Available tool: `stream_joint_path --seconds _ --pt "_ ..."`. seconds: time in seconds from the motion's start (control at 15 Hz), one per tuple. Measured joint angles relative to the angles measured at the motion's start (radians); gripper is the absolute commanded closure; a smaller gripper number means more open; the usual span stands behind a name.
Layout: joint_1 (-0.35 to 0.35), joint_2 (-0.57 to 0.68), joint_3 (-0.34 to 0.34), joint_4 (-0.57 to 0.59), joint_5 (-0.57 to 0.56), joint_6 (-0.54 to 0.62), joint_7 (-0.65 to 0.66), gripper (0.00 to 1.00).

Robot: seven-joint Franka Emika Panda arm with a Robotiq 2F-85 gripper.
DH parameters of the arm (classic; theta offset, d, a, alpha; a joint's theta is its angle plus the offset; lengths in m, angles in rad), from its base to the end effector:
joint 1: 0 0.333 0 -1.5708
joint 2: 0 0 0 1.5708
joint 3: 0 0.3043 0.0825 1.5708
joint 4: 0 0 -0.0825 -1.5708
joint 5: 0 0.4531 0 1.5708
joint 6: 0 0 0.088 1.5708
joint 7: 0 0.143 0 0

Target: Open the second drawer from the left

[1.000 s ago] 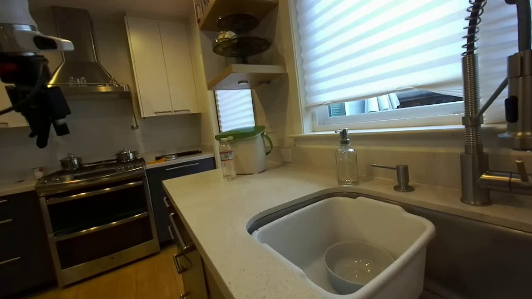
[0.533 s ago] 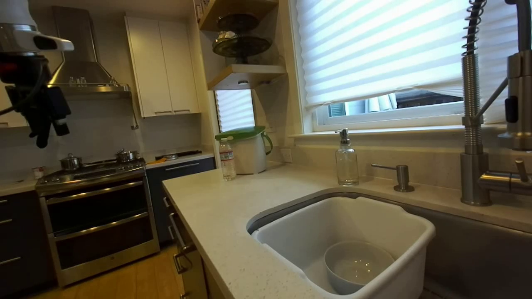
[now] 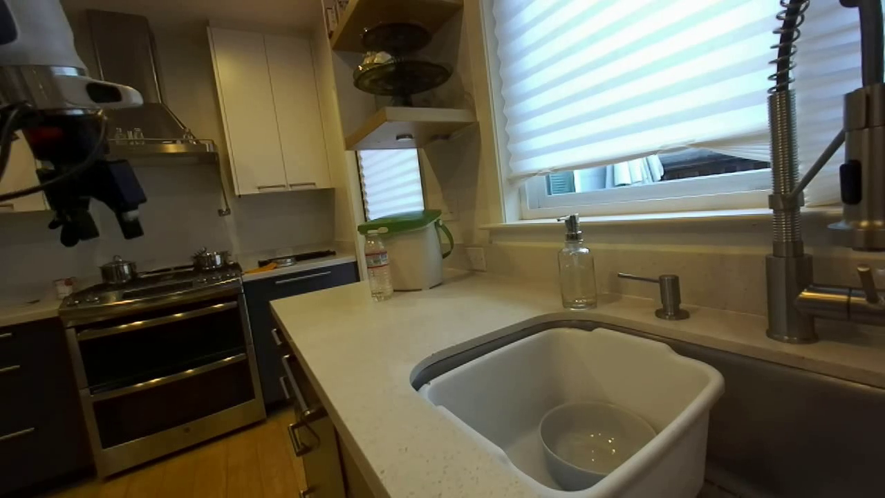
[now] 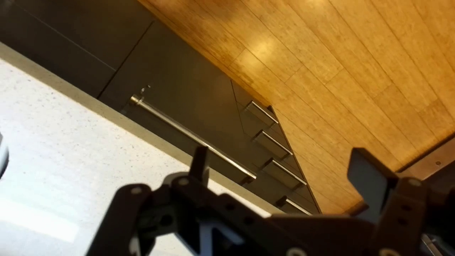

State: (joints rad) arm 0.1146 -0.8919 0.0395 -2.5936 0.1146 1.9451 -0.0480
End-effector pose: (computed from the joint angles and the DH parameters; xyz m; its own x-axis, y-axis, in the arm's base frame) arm 0.3889 0.0712 0.4934 0.9586 0.1480 0.2431 0.1698 -0.9829 -0.0712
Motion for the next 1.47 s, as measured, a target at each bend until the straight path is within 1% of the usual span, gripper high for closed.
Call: stream_joint_path --seconds 0.2,0.47,0.67,0.8,0.87,1.07,1.47 --pt "-0.008 0.111 0.043 -0.002 -0.076 0.096 -0.001 0.00" --pt "-0.033 0.287 0.087 -0.001 -0.173 0.266 0.008 0.00" --pt "-0.032 0.414 0.099 0.006 -0.193 0.381 0.009 0.00" --pt "-0.018 0.491 0.114 0.020 -0.201 0.430 0.001 0.00" --pt "-0.007 0.528 0.121 0.030 -0.202 0.446 -0.005 0.00" --pt "0.030 0.609 0.122 0.070 -0.193 0.440 -0.036 0.00" --pt "0.032 0.628 0.118 0.088 -0.193 0.432 -0.050 0.00"
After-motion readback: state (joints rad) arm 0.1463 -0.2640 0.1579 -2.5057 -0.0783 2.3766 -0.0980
